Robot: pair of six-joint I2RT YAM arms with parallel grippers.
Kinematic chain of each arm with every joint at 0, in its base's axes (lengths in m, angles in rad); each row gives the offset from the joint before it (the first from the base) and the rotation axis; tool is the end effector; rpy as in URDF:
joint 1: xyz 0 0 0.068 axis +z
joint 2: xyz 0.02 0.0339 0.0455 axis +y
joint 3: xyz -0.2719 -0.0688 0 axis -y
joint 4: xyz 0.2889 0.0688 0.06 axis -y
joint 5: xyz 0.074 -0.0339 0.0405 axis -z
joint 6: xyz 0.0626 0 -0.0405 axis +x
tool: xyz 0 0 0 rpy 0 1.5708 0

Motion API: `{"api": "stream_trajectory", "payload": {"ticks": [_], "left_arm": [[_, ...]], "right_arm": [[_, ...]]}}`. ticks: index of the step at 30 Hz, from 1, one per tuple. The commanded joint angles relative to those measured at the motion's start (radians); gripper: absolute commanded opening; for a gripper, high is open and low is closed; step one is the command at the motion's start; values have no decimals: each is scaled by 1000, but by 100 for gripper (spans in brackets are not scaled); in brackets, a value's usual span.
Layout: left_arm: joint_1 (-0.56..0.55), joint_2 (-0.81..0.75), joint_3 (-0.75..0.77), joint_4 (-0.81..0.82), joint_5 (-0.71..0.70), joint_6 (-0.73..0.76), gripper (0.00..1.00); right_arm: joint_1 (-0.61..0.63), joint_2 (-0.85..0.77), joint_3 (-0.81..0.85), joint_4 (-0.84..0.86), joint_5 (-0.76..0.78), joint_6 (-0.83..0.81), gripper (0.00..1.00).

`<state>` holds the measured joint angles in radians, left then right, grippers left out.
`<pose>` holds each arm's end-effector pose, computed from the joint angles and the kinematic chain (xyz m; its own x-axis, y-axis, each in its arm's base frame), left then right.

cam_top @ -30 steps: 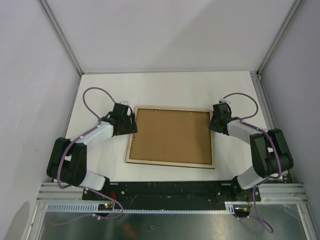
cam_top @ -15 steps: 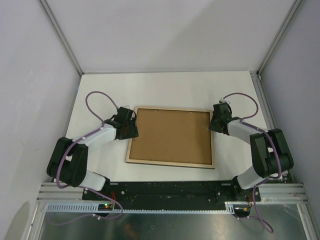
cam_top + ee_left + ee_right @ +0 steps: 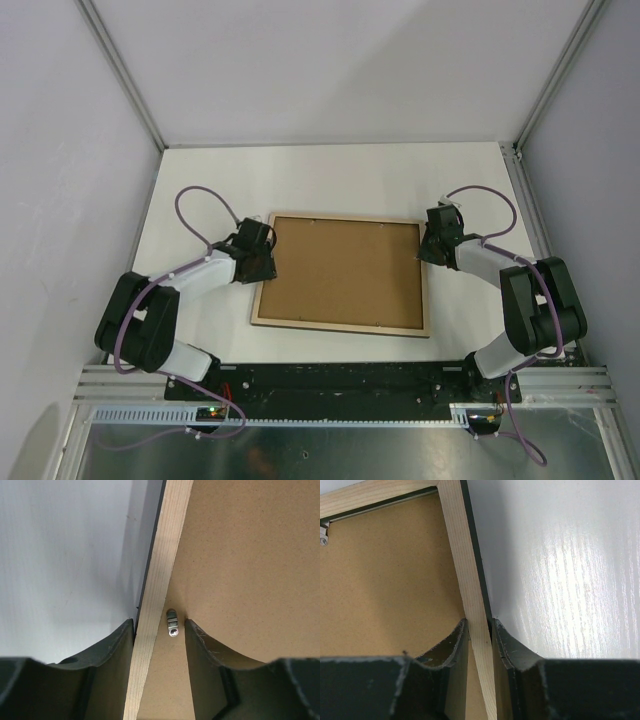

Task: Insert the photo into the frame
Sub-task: Press the fastener onto the backboard.

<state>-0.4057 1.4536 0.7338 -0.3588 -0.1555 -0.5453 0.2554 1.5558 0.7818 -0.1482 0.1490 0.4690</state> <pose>0.2879 -0.1131 0.1185 -0.8597 -0.1884 -0.4748 -0.1441 0.9812 -0.1284 0.3377 0.0786 0.1180 -0.7615 0.2631 -0.5923 0.2031 0.9647 0.1675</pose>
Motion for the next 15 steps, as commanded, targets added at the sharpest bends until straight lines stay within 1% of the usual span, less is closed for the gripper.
{"api": "stream_trajectory", "payload": {"ticks": [1,4,10,15], "left_arm": [[-7,17,-6,-1,-56,-18,47],[-7,19,-12,-2,-60,-27,44],[-10,27,-24,-1,-73,-46,35],[-12,32,-25,-1,-78,-56,30]], "right_arm": [[2,19,7,-45,-25,3,7],[2,20,7,-45,-25,3,7],[2,19,7,-44,-25,2,6],[1,19,7,-45,-24,1,6]]}}
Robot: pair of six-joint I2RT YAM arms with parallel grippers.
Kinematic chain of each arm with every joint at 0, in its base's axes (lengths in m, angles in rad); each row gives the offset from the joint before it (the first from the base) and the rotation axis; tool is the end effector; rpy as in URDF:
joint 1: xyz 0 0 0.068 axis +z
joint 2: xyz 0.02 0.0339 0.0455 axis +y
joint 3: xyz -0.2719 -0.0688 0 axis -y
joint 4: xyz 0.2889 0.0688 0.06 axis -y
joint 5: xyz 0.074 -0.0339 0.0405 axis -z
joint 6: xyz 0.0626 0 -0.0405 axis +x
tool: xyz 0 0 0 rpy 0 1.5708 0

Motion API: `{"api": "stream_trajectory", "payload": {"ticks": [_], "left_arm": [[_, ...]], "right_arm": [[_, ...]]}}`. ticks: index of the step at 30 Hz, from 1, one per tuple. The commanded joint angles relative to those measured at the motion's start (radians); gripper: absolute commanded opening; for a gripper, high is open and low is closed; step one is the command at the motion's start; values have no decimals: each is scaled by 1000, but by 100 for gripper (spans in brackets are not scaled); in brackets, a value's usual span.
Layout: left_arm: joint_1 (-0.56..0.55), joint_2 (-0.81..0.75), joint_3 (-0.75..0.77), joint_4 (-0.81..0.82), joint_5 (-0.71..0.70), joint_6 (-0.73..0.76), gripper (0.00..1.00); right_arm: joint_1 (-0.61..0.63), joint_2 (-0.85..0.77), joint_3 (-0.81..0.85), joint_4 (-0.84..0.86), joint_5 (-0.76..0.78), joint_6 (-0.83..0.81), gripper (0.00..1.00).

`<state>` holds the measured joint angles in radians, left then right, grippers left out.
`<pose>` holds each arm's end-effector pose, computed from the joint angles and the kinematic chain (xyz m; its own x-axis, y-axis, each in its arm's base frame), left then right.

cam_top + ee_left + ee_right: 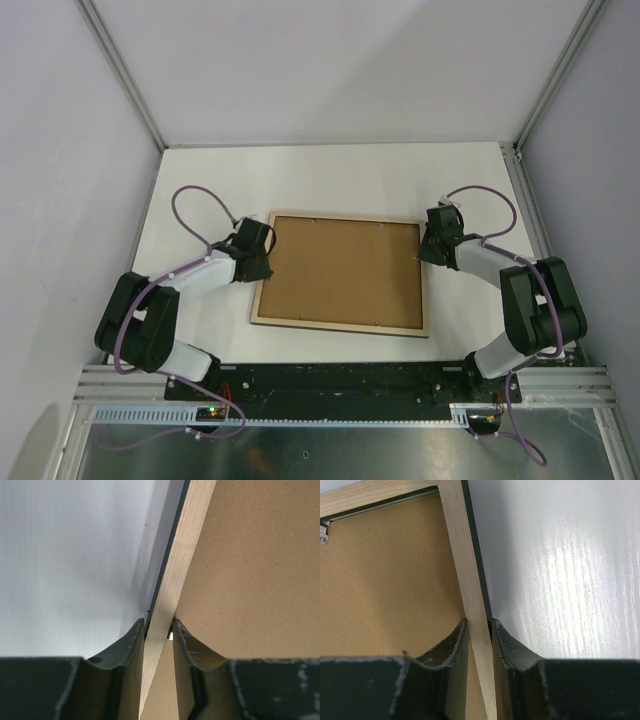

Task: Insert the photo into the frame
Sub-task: Press the fastener onto the backboard, then pick up the photo frame from the center of the board.

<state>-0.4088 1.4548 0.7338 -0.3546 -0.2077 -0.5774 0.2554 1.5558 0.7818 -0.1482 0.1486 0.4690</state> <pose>0.2891 -0.1112 0.1189 -0.8397 -0.2183 -0.4972 -0.1901 0.9759 -0.1074 0.3377 0.0786 0.1180 -0.7616 0.2631 -0.5922 0.2028 0.9647 0.1678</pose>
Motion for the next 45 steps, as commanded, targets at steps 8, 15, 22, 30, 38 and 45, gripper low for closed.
{"api": "stream_trajectory", "payload": {"ticks": [8,15,22,30,38,45], "left_arm": [[-21,40,-24,-6,-21,-30,14],[-24,38,-6,-5,-15,-28,7],[-24,39,48,-7,-6,-9,0],[-24,41,86,-6,17,-12,0],[-22,96,181,-8,67,63,0],[-13,79,211,-16,126,97,0]], "right_arm": [[-1,19,7,-46,-25,1,6],[0,10,8,-37,-39,-1,8],[0,-23,33,-69,-32,-5,46],[28,-107,72,-141,9,-23,58],[261,-242,78,-119,65,-132,58],[607,-268,72,-6,166,-264,58]]}}
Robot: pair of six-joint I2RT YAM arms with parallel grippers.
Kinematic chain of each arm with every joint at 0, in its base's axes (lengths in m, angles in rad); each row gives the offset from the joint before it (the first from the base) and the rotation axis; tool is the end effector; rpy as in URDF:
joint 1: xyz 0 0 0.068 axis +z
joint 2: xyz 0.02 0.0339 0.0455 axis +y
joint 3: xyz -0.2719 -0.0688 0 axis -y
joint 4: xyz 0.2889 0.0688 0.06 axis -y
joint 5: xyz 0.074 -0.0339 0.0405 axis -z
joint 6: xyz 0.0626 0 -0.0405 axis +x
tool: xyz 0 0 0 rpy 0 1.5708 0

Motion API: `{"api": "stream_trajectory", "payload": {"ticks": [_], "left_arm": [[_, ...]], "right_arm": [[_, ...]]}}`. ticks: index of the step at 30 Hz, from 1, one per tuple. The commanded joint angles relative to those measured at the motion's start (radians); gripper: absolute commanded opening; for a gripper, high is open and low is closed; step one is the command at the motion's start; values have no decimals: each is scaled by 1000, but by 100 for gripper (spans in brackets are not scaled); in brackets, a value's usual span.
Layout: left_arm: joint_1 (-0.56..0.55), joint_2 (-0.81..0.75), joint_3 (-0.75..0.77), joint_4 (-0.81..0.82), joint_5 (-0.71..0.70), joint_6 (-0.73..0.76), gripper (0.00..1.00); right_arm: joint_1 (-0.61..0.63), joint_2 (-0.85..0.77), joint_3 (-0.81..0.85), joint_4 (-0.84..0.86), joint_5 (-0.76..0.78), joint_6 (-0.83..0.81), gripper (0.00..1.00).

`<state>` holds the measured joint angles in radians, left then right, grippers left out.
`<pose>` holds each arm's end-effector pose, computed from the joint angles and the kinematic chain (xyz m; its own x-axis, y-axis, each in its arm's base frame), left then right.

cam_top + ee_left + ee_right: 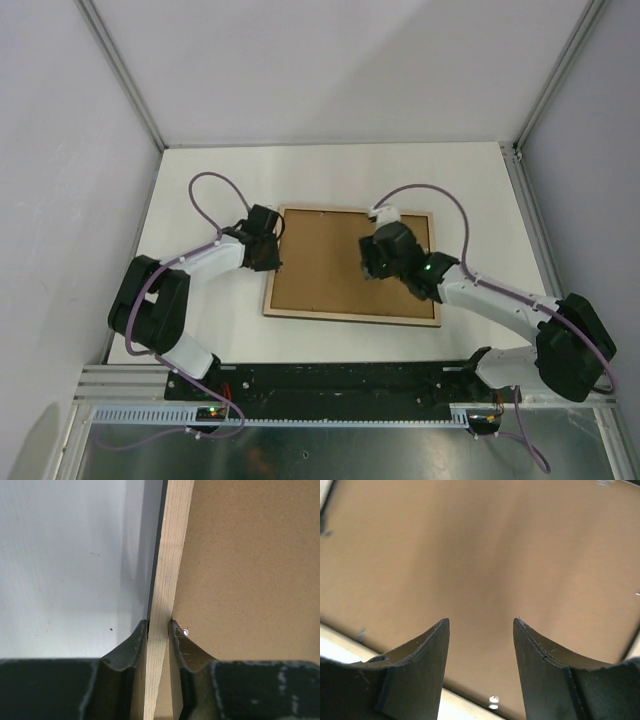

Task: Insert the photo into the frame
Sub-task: Pick up the photo frame from the center of the board.

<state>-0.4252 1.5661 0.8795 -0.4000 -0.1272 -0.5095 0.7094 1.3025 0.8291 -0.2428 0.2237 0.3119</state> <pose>0.3162 -0.1345 0.1282 -0.8772 -0.1339 -0.4611 -0.0830 0.9882 -0.1290 0.2627 0.2072 0.2087 -0.6301 -0.1465 -0.7626 -0.3308 0.9391 0.0929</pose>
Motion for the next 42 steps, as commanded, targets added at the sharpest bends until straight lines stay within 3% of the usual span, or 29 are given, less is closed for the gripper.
{"api": "stream_trajectory", "payload": {"ticks": [1,7,12,20,26,32,42], "left_arm": [[5,-38,70,25,53,32,0],[9,-58,120,-18,87,38,0],[9,-64,157,-50,95,45,0],[9,-62,190,-78,97,48,0],[9,-62,203,-94,100,51,0],[9,-64,209,-105,101,53,0],[8,-75,212,-117,105,53,0]], "right_arm": [[214,-4,23,109,122,-137,58],[462,109,45,225,228,-248,59],[607,206,90,267,319,-329,63],[801,425,201,298,589,-488,73],[835,623,306,286,774,-563,76],[809,726,328,389,877,-653,78],[729,827,332,574,978,-766,70]]}}
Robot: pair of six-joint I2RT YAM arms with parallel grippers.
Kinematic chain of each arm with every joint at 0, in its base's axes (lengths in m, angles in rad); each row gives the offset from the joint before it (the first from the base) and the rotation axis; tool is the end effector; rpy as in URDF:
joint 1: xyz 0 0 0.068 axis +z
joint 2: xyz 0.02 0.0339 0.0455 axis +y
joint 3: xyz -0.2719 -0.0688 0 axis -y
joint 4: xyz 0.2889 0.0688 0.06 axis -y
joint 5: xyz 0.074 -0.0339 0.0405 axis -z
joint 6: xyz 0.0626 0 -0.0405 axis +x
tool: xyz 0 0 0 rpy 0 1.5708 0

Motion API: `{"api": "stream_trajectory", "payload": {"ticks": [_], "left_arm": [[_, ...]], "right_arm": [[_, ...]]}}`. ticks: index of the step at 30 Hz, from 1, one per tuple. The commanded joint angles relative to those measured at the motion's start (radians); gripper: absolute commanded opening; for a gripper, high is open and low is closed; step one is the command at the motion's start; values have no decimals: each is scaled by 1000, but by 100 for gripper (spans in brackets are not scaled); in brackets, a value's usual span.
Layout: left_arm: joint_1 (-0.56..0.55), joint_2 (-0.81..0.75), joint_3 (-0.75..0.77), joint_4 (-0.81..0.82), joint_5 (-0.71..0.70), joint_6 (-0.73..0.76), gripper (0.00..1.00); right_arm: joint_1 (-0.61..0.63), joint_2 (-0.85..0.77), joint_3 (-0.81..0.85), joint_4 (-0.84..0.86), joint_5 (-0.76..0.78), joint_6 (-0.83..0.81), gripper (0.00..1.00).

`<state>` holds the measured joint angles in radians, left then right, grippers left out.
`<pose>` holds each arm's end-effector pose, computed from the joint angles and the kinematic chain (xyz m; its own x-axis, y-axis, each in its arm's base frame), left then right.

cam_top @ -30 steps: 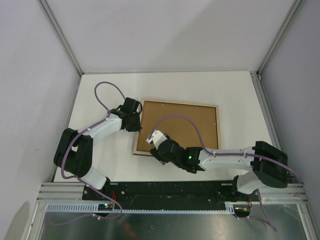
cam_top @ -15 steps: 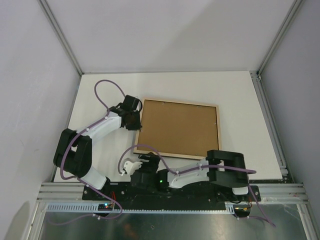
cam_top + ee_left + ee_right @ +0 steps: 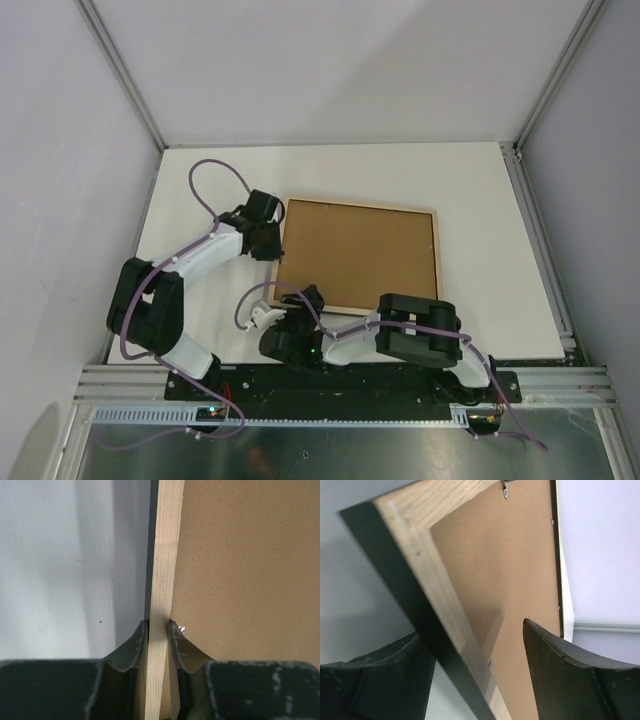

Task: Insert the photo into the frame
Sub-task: Pick up the photo frame from the center of the board.

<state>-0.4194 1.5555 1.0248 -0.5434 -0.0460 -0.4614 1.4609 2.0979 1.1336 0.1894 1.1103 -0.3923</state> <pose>0.3304 -0.1441 0.1709 -0.8912 -0.0896 -0.4447 -0.0112 0.9843 -0.1759 0.1044 0.4347 0.0741 0.0711 -0.9045 -0.4206 -0.3726 0.3670 -0.8523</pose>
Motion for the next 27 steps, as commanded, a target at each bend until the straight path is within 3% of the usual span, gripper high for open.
{"api": "stream_trajectory", "payload": {"ticks": [1,8,10,15,20,27], "left_arm": [[3,-67,66,26,24,4,0],[4,-90,71,15,25,6,0],[6,-99,77,11,26,6,9],[15,-168,113,3,-15,-5,52],[69,-281,226,-2,-78,-9,73],[124,-402,446,-3,-226,6,78]], "right_arm": [[-29,37,28,160,100,-76,68],[-51,35,28,239,138,-140,31],[-52,29,27,267,150,-166,22],[-52,-3,24,344,173,-257,7],[-52,-52,21,432,192,-366,1],[-58,-163,19,608,209,-557,0]]}}
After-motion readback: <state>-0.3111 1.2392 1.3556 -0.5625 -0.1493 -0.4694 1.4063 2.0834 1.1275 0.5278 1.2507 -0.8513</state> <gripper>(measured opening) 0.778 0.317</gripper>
